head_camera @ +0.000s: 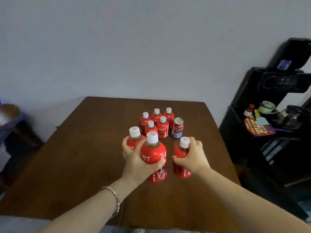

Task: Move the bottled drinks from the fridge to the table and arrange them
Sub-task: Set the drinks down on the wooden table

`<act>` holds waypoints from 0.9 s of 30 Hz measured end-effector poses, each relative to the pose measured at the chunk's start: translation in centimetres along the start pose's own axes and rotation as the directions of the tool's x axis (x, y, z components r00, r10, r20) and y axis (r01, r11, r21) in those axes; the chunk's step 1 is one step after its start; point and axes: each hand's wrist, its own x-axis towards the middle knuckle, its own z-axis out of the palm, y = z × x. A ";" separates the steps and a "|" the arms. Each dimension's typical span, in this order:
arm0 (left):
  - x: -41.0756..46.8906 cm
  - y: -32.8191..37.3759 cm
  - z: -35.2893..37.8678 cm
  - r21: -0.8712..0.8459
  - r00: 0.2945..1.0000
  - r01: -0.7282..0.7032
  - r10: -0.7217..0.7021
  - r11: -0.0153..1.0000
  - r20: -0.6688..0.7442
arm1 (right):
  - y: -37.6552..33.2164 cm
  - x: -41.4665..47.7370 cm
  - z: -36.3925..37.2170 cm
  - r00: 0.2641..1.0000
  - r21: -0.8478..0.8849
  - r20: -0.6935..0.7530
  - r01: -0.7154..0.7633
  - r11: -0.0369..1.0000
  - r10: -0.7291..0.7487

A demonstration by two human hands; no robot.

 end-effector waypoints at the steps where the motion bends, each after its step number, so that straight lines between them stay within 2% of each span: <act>1: 1.5 -1.5 0.2 0.018 1.000 -0.006 0.006 1.000 0.005 | 0.2 1.6 1.2 1.000 0.010 -0.010 -0.024 1.000 0.024; 11: 14.2 -16.0 3.6 0.143 0.985 -0.038 0.013 0.989 0.173 | 1.6 15.2 12.0 0.938 0.155 -0.115 -0.308 0.939 0.327; 14: 16.6 -18.7 5.1 0.156 0.985 -0.010 -0.017 0.988 0.172 | 1.9 17.4 13.7 0.927 0.178 -0.155 -0.313 0.933 0.341; 17: 18.5 -20.1 6.5 0.153 0.991 -0.010 -0.011 0.988 0.137 | 2.0 19.4 15.0 0.939 0.229 -0.172 -0.255 0.939 0.297; 19: 19.3 -20.8 6.9 0.167 0.986 -0.028 -0.001 0.986 0.168 | 1.9 20.3 15.5 0.936 0.261 -0.155 -0.270 0.927 0.316; 21: 19.8 -21.5 7.0 0.214 0.964 -0.008 -0.049 0.977 0.261 | 1.7 20.8 16.4 0.867 0.322 -0.115 -0.430 0.843 0.485; 23: 19.8 -21.8 6.6 0.212 0.948 0.007 -0.074 0.977 0.310 | 1.5 21.0 17.0 0.729 0.457 -0.023 -0.602 0.655 0.685; 25: 19.5 -21.4 6.1 0.168 0.954 0.000 -0.050 0.986 0.295 | 1.2 21.2 17.5 0.638 0.626 0.108 -0.639 0.447 0.762; 27: 19.0 -20.7 5.8 0.106 0.956 0.075 -0.102 0.991 0.276 | 1.3 21.5 17.6 0.608 0.760 0.213 -0.595 0.262 0.765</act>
